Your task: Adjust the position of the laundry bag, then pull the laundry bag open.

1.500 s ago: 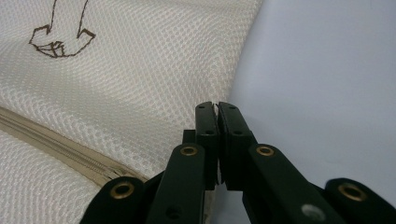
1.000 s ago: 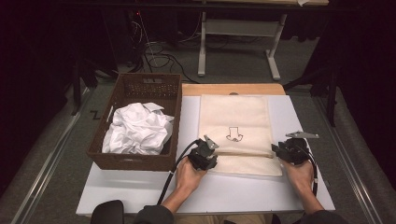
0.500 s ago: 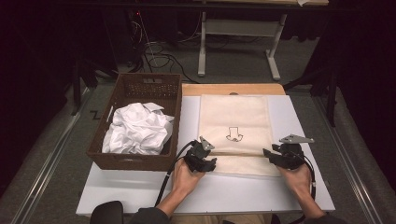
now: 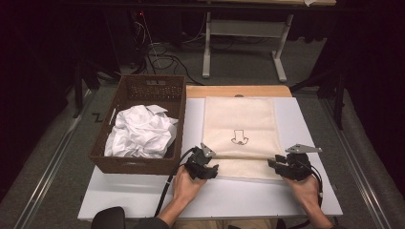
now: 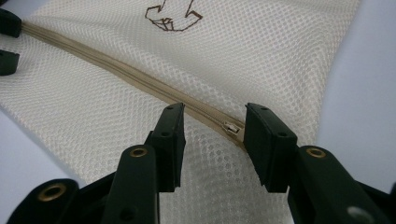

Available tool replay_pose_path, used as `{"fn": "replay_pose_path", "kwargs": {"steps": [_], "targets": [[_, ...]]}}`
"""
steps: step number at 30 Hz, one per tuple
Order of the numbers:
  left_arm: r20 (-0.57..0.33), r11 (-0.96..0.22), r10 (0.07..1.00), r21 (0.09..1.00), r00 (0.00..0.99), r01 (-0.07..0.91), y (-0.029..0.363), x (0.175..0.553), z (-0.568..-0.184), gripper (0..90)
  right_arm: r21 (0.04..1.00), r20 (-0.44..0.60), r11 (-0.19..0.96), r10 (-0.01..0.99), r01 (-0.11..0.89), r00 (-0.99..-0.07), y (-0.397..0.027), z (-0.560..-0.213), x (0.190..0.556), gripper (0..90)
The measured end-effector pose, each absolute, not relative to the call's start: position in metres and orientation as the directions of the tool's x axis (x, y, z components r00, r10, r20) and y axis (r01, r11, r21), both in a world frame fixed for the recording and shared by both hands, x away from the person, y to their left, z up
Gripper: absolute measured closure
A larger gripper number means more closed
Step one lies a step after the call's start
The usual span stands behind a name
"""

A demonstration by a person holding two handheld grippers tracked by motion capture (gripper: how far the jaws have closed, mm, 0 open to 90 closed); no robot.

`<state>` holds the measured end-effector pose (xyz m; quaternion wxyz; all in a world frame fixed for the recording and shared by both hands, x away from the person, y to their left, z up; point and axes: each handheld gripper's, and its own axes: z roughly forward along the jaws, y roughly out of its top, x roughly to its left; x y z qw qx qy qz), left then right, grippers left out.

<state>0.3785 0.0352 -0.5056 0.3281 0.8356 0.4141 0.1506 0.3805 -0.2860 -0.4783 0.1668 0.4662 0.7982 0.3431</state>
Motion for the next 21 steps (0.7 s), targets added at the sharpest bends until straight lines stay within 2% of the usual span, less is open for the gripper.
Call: {"fn": "replay_pose_path", "kwargs": {"steps": [2, 12, 21], "targets": [[-0.020, -0.442, 0.792, 0.671, 0.611, 0.595, 0.035, 0.379, -0.505, 43.0, 0.708, 0.080, 0.303, 0.863, 0.638, -0.499, -0.292, -0.478, 0.381, 62.3], [-0.003, -0.456, 0.789, 0.667, 0.614, 0.590, 0.033, 0.378, -0.508, 43.1, 0.703, 0.081, 0.284, 0.879, 0.652, -0.470, -0.301, -0.477, 0.384, 70.2], [0.006, -0.455, 0.793, 0.670, 0.609, 0.587, 0.032, 0.377, -0.509, 42.7, 0.693, 0.095, 0.269, 0.885, 0.669, -0.455, -0.304, -0.479, 0.385, 72.4]]}}
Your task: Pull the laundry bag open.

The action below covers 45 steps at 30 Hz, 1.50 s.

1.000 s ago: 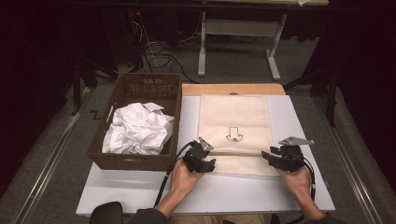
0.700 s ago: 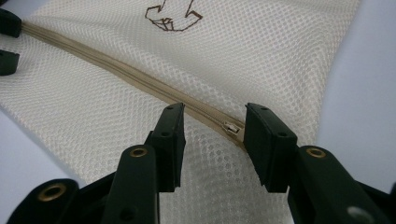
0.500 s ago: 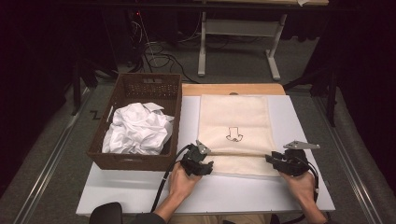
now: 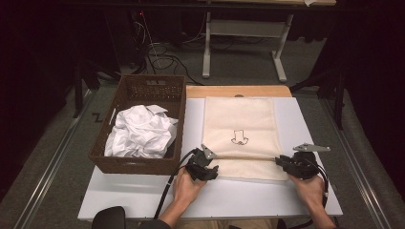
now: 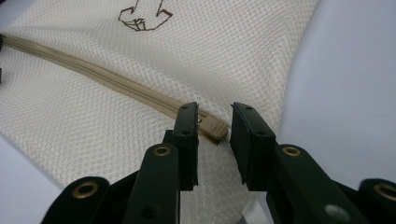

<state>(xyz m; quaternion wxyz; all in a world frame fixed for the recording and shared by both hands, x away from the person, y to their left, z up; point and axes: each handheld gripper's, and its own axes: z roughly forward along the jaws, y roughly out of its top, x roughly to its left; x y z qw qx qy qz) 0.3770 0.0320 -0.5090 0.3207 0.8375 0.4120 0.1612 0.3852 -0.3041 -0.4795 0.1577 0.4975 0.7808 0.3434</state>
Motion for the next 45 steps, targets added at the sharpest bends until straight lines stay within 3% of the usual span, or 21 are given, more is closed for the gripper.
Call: {"fn": "replay_pose_path", "kwargs": {"steps": [12, 37, 45], "targets": [[-0.005, -0.428, 0.810, 0.679, 0.586, 0.596, 0.030, 0.377, -0.511, 42.8, 0.633, 0.099, 0.279, 0.896, 0.722, -0.433, -0.297, -0.490, 0.400, 71.1], [0.004, -0.433, 0.809, 0.681, 0.588, 0.591, 0.030, 0.375, -0.510, 46.8, 0.664, 0.195, 0.283, 0.828, 0.692, -0.526, -0.292, -0.485, 0.393, 79.1], [0.028, -0.449, 0.811, 0.669, 0.584, 0.592, 0.032, 0.375, -0.507, 51.0, 0.674, 0.151, 0.287, 0.848, 0.681, -0.508, -0.295, -0.483, 0.391, 79.1]]}}
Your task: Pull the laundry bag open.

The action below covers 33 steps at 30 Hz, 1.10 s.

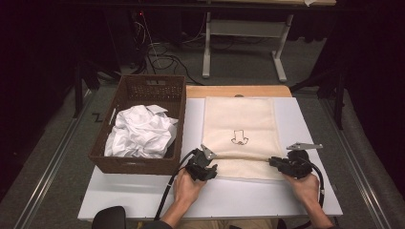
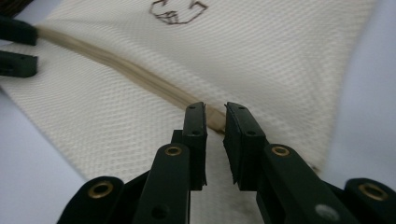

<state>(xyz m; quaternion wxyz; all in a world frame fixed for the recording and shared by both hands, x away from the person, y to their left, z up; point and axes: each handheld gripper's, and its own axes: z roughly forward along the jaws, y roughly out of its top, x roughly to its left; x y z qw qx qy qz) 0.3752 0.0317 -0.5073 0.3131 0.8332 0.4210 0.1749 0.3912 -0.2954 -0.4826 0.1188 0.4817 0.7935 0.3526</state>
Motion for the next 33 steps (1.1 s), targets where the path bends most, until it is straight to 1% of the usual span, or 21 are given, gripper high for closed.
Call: {"fn": "replay_pose_path", "kwargs": {"steps": [1, 2, 3, 6, 9, 13, 15, 17, 19, 26, 30, 33], "targets": [[0.032, -0.453, 0.811, 0.667, 0.585, 0.592, 0.032, 0.375, -0.507, 51.3, 0.672, 0.140, 0.281, 0.861, 0.685, -0.490, -0.298, -0.482, 0.391, 79.0], [0.035, -0.456, 0.810, 0.664, 0.585, 0.592, 0.031, 0.375, -0.506, 51.4, 0.674, 0.094, 0.285, 0.882, 0.682, -0.461, -0.304, -0.482, 0.390, 74.7], [0.038, -0.458, 0.810, 0.663, 0.585, 0.592, 0.031, 0.375, -0.506, 51.4, 0.674, 0.094, 0.285, 0.882, 0.682, -0.461, -0.304, -0.482, 0.390, 74.7], [0.043, -0.467, 0.806, 0.659, 0.591, 0.590, 0.028, 0.376, -0.505, 51.4, 0.667, 0.077, 0.266, 0.905, 0.696, -0.419, -0.311, -0.484, 0.393, 67.9], [0.025, -0.464, 0.799, 0.661, 0.601, 0.589, 0.025, 0.377, -0.505, 51.0, 0.665, 0.073, 0.266, 0.907, 0.698, -0.414, -0.310, -0.484, 0.393, 64.3], [0.025, -0.470, 0.790, 0.665, 0.612, 0.580, 0.019, 0.377, -0.503, 50.4, 0.656, 0.017, 0.293, 0.916, 0.695, -0.402, -0.306, -0.484, 0.392, 58.8], [0.024, -0.473, 0.787, 0.666, 0.617, 0.577, 0.016, 0.377, -0.502, 50.4, 0.653, 0.009, 0.291, 0.920, 0.699, -0.391, -0.306, -0.485, 0.393, 56.9], [0.019, -0.479, 0.777, 0.667, 0.629, 0.570, 0.012, 0.377, -0.499, 50.4, 0.648, 0.022, 0.282, 0.922, 0.708, -0.387, -0.308, -0.486, 0.394, 56.0], [0.012, -0.480, 0.770, 0.669, 0.639, 0.567, 0.008, 0.378, -0.497, 50.5, 0.622, 0.050, 0.277, 0.919, 0.732, -0.391, -0.308, -0.489, 0.396, 56.3], [-0.054, -0.469, 0.744, 0.667, 0.666, 0.579, -0.004, 0.382, -0.496, 52.0, 0.623, 0.047, 0.291, 0.913, 0.726, -0.406, -0.306, -0.491, 0.397, 59.3], [-0.057, -0.482, 0.731, 0.662, 0.680, 0.574, -0.009, 0.382, -0.496, 53.6, 0.625, 0.004, 0.337, 0.900, 0.704, -0.435, -0.297, -0.491, 0.394, 60.7], [-0.053, -0.495, 0.717, 0.664, 0.695, 0.561, -0.014, 0.383, -0.495, 55.0, 0.633, 0.010, 0.338, 0.896, 0.697, -0.444, -0.295, -0.492, 0.394, 63.3]]}}
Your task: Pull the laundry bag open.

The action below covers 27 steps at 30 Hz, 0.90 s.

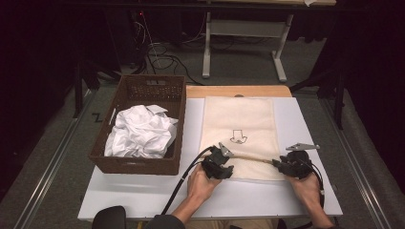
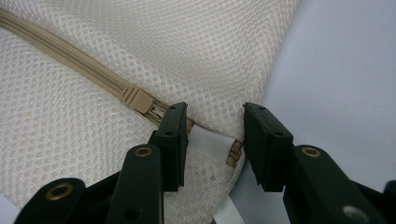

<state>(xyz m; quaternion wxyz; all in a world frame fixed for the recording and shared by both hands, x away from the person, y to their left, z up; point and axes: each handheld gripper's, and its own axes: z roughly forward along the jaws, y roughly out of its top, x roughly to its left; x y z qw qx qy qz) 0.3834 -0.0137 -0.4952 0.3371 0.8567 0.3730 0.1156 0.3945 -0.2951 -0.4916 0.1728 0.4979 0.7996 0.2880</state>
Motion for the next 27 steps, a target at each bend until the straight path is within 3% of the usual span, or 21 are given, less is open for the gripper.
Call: {"fn": "replay_pose_path", "kwargs": {"steps": [10, 13, 17, 22, 27], "targets": [[-0.037, -0.522, 0.690, 0.667, 0.723, 0.532, -0.031, 0.390, -0.489, 56.9, 0.642, 0.037, 0.334, 0.886, 0.690, -0.462, -0.291, -0.491, 0.395, 71.2], [-0.038, -0.522, 0.686, 0.670, 0.727, 0.528, -0.031, 0.389, -0.487, 57.0, 0.645, 0.021, 0.337, 0.890, 0.686, -0.456, -0.292, -0.490, 0.395, 66.7], [-0.027, -0.538, 0.679, 0.662, 0.734, 0.522, -0.031, 0.387, -0.486, 56.4, 0.623, 0.013, 0.323, 0.906, 0.712, -0.423, -0.292, -0.491, 0.396, 49.7], [-0.003, -0.559, 0.686, 0.638, 0.727, 0.530, -0.028, 0.386, -0.491, 55.7, 0.614, 0.008, 0.309, 0.918, 0.726, -0.397, -0.290, -0.492, 0.397, 45.6], [0.023, -0.555, 0.715, 0.627, 0.699, 0.547, -0.019, 0.385, -0.497, 54.1, 0.604, 0.005, 0.308, 0.921, 0.735, -0.390, -0.289, -0.491, 0.398, 47.5]]}}
